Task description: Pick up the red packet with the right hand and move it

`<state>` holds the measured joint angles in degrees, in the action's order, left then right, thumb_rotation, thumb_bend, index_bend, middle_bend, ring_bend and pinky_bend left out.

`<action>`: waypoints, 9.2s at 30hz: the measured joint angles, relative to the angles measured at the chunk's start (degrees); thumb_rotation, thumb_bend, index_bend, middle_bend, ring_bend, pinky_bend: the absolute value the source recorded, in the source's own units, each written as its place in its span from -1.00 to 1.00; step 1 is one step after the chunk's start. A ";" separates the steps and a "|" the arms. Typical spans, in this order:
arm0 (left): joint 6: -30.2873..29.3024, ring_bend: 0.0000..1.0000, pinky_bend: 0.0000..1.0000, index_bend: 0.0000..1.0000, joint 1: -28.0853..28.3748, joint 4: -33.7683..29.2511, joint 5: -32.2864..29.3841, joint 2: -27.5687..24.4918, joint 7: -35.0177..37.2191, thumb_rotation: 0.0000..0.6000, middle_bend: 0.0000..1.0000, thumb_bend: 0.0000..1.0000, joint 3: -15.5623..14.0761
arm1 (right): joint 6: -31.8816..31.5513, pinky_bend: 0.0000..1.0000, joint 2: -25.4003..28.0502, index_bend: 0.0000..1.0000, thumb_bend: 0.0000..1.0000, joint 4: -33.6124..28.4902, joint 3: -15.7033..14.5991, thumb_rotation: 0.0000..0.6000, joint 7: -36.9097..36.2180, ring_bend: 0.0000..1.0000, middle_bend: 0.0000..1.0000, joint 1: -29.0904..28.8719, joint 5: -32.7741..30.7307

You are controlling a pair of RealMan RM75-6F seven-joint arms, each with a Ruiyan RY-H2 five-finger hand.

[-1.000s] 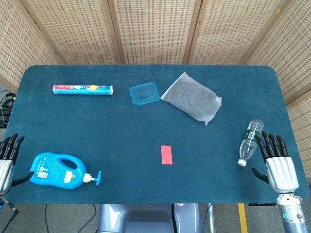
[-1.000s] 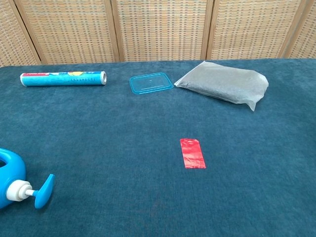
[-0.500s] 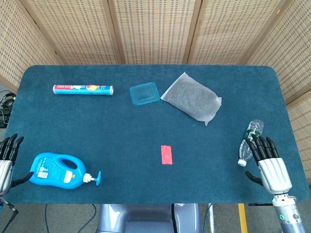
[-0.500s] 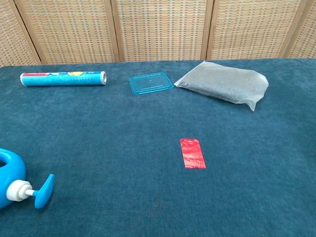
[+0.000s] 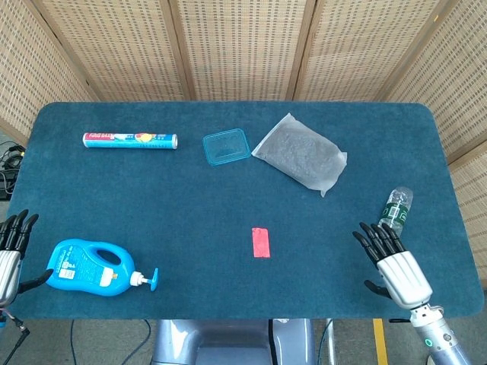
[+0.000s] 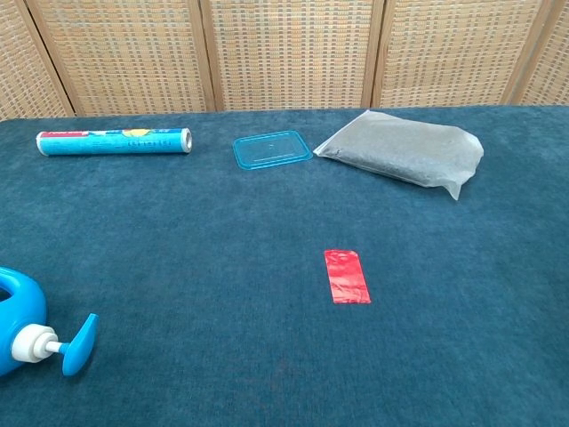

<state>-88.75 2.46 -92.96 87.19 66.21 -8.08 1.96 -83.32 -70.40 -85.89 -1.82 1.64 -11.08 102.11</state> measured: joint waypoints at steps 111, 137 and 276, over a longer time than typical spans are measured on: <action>2.60 -1.00 -0.84 -1.00 1.14 0.68 -2.27 -0.40 2.44 1.00 -1.00 -0.74 0.45 | 26.05 -1.00 -35.93 -0.92 -0.74 13.72 10.94 1.00 10.43 -1.00 -1.00 -22.65 -26.81; 2.18 -1.00 -0.84 -1.00 1.09 0.63 -1.50 -0.26 2.32 1.00 -1.00 -0.74 0.13 | 23.53 -1.00 -36.92 -0.77 0.12 14.78 12.43 1.00 9.81 -1.00 -1.00 -23.91 -26.95; 1.03 -1.00 -0.84 -1.00 0.72 -0.21 -0.27 -1.27 4.22 1.00 -1.00 -0.74 0.07 | 23.77 -1.00 -39.10 0.11 0.08 16.13 11.20 1.00 13.15 -1.00 -0.98 -23.19 -29.39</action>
<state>-87.72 3.19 -93.18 86.92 64.94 -3.86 2.03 -59.56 -109.50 -69.76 9.38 14.79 -34.27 72.72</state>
